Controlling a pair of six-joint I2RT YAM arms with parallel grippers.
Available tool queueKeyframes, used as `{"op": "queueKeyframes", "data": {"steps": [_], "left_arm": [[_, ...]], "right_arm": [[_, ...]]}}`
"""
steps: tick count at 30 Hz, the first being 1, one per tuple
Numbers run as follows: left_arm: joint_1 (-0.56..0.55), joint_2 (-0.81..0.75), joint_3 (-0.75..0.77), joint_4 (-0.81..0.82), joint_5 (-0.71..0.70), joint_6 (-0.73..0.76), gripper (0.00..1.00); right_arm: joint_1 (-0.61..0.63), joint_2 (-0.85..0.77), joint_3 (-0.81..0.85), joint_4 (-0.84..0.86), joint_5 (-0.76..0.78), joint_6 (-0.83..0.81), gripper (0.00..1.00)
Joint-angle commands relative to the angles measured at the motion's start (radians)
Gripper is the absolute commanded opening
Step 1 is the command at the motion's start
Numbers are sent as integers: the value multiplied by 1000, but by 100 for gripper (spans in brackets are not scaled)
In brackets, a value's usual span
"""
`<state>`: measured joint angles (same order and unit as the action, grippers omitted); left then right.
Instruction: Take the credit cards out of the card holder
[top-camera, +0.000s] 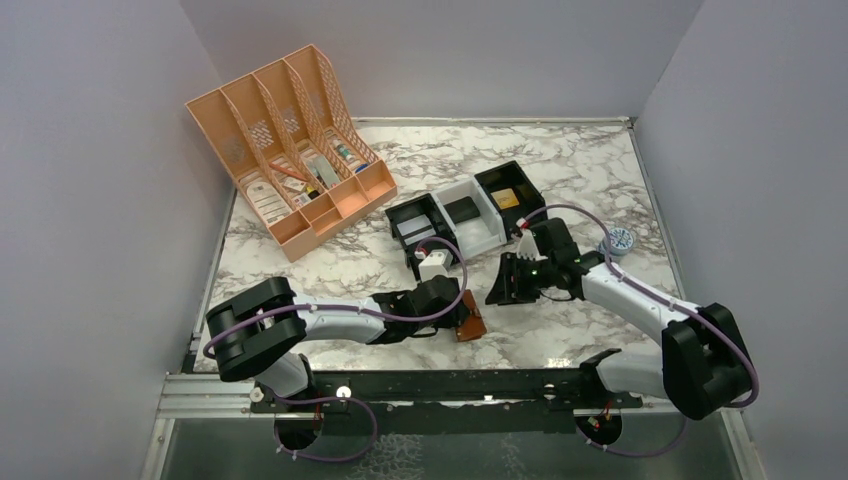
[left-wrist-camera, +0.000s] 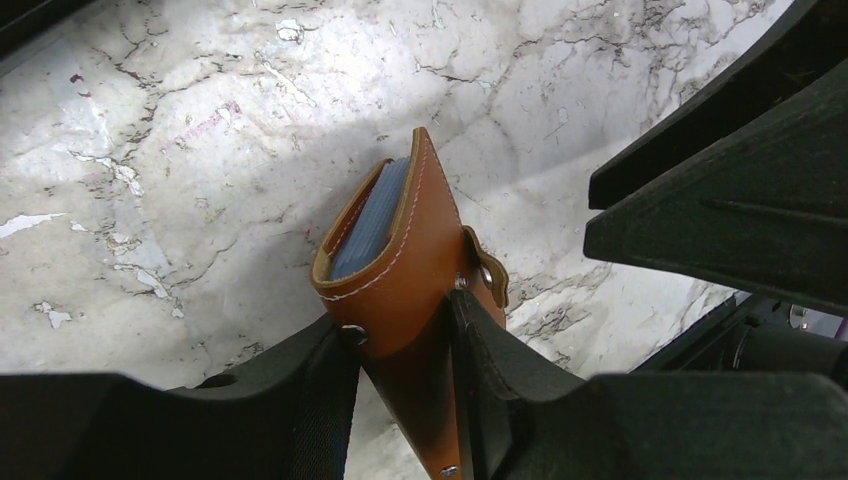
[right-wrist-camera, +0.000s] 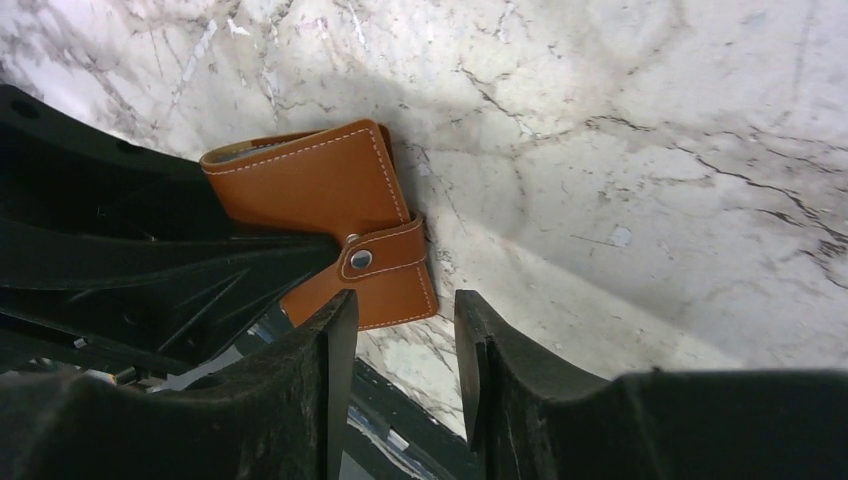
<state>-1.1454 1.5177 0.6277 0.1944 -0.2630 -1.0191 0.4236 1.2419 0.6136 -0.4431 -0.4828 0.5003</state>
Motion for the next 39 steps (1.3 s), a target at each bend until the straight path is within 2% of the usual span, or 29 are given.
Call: {"op": "queueKeyframes", "data": {"steps": [1,7,15,19,22,25,29,39], "left_arm": [[4,15,-3,-79,-16,48,38],[4,1,-10,-67,-11,45,38],[4,-1,-9,-49,4,44,37],[4,-3,-4,-47,7,45,37],[4,-8,-2,-53,4,48,37],[4,-13,-3,-63,-1,49,37],[4,-16,-2,-75,-5,57,37],[4,-20,1,-83,-1,70,37]], "right_arm": [[21,37,17,56,-81,-28,42],[101,101,50,71,-66,-12,43],[136,140,86,84,-66,-15,48],[146,179,104,60,-18,-30,48],[152,184,106,20,73,-30,45],[152,171,99,-25,174,-24,32],[152,153,87,-45,250,-2,28],[152,179,104,4,186,-9,23]]}}
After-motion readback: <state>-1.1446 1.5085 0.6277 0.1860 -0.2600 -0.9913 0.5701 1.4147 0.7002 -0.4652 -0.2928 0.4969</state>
